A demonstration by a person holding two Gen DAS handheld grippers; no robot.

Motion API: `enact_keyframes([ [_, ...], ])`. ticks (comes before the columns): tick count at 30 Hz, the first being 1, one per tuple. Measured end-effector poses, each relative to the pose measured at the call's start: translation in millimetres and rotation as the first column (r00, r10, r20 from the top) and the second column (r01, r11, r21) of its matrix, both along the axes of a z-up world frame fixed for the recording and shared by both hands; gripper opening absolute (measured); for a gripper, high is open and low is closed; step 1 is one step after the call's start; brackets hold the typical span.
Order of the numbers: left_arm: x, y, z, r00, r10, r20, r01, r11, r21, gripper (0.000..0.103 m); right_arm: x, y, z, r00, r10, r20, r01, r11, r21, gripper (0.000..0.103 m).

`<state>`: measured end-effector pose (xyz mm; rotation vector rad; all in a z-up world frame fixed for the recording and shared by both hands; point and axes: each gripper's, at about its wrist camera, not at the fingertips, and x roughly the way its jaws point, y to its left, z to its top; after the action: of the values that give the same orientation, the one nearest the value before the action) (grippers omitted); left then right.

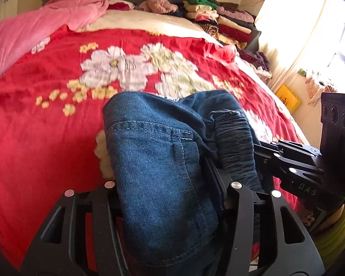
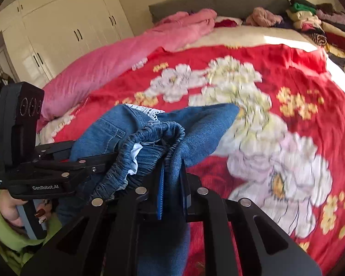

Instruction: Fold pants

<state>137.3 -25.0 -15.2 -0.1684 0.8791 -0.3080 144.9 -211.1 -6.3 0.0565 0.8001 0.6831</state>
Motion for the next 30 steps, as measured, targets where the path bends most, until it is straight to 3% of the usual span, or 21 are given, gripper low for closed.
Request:
enact_keyframes([
  [7,28.6,0.8,27.6,0.997,0.008,0.079,-0.012,0.999,0.041,0.044,31.1,2.2,18.9,0.998,-0.032,0.054,0.031,0.999,0.016,0.011],
  [15,53.8,1.6,14.0,0.998,0.027,0.054,-0.032,0.996,0.084,0.046,59.6,8.1,1.6,0.997,-0.078,0.007,0.078,0.997,-0.029,0.011],
  [18,55.9,2.7,2.3,0.999,0.038,0.027,-0.041,0.993,0.109,0.061,63.0,10.6,-12.4,0.992,-0.127,0.007,0.127,0.984,-0.126,0.018],
  [21,57.2,6.8,-7.9,0.999,0.05,0.004,-0.05,0.991,0.125,0.064,62.6,7.9,-22.1,0.989,-0.148,0.002,0.147,0.975,-0.165,0.031],
  [23,57.8,9.7,-12.7,0.998,0.055,-0.008,-0.054,0.991,0.124,0.066,63.0,4.5,-25.0,0.985,-0.17,0.007,0.169,0.969,-0.181,0.045],
  [30,57.0,14.2,-17.6,0.998,0.064,-0.017,-0.062,0.991,0.115,0.074,63.0,-7.0,-28.7,0.978,-0.206,-0.011,0.201,0.964,-0.176,0.061],
])
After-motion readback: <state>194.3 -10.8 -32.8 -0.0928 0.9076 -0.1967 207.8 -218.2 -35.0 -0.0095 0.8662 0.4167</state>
